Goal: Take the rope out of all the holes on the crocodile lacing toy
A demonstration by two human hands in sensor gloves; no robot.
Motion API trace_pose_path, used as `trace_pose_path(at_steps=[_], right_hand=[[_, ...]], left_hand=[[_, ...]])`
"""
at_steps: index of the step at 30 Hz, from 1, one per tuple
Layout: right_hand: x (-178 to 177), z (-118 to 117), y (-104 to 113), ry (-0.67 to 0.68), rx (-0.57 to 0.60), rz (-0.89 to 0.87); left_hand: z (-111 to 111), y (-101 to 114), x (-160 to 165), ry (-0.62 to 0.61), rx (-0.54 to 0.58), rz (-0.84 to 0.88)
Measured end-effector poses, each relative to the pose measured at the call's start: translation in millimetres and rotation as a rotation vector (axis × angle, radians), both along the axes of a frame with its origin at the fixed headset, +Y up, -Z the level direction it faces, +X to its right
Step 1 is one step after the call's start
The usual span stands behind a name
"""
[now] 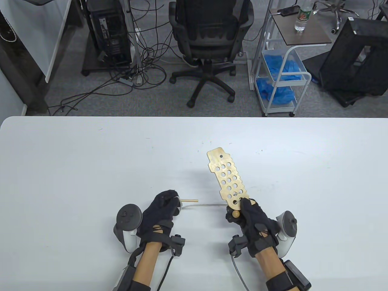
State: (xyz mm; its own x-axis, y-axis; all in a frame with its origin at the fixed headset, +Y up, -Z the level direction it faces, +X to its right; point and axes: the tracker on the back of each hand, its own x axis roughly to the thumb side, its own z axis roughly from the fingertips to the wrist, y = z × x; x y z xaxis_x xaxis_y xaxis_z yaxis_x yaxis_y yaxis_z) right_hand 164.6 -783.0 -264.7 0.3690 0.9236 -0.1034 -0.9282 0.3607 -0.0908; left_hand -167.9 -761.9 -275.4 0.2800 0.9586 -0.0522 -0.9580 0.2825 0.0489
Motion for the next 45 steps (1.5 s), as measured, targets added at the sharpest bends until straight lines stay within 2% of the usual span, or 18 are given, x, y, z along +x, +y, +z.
trace_pose_path(at_steps=[7,17,25,31,38,45], right_hand=[[-22,4,5,0.104,0.067,0.003],[-39,6,8,0.199,0.114,0.005],[-48,8,13,0.267,0.161,-0.020],[-52,9,14,0.294,0.167,-0.006],[-52,9,14,0.294,0.163,0.012],[-49,9,13,0.276,0.148,0.025]], left_hand=[[1,-2,16,-0.120,-0.008,0.096],[-3,-11,25,-0.267,-0.055,0.329],[-4,-15,33,-0.371,-0.102,0.402],[-4,-15,38,-0.421,-0.118,0.350],[-1,-8,44,-0.445,-0.078,0.316],[1,-2,49,-0.482,-0.048,0.350]])
